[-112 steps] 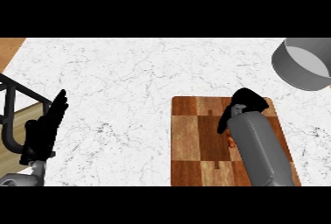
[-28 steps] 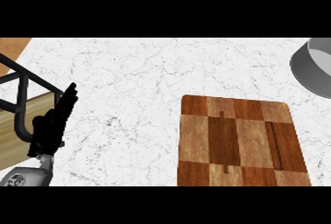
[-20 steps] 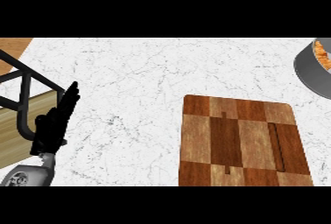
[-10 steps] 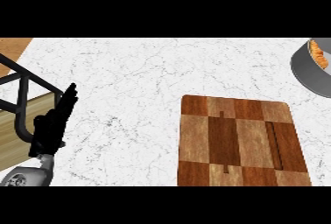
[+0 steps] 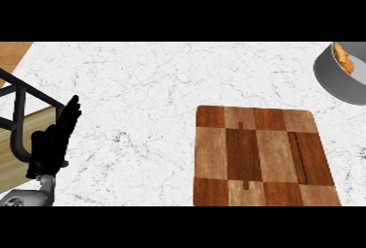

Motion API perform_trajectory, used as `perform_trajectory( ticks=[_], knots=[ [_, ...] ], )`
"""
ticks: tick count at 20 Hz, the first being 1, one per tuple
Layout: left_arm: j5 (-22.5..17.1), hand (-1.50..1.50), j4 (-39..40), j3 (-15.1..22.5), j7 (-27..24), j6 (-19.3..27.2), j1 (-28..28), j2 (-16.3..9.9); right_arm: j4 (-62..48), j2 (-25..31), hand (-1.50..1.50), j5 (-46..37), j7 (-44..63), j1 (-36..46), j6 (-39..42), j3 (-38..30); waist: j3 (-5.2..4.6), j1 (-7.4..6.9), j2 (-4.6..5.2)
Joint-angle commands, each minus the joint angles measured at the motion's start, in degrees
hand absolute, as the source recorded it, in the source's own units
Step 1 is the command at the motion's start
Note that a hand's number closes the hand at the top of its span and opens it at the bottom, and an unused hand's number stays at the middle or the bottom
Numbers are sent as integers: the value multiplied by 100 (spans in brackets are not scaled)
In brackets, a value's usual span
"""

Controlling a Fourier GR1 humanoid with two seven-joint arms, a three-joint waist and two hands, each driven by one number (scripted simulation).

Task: Pick the croissant from the cutting board and place it in the pot

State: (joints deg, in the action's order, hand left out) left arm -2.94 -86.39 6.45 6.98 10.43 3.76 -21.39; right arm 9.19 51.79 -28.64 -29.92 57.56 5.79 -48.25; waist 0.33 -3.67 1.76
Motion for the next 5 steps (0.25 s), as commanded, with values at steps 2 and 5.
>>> perform_trajectory(
  ticks=[2, 5],
  knots=[
    [-55, 0, 64, -365, 24, -103, -71, -365, -108, 186, -150, 353, -396, -537, 588, -311, 9, 62, -24],
    [155, 0, -55, -157, 25, 88, -299, -218, -91, 482, -150, 469, -410, -760, 929, -399, 7, 93, -52]
  ],
)
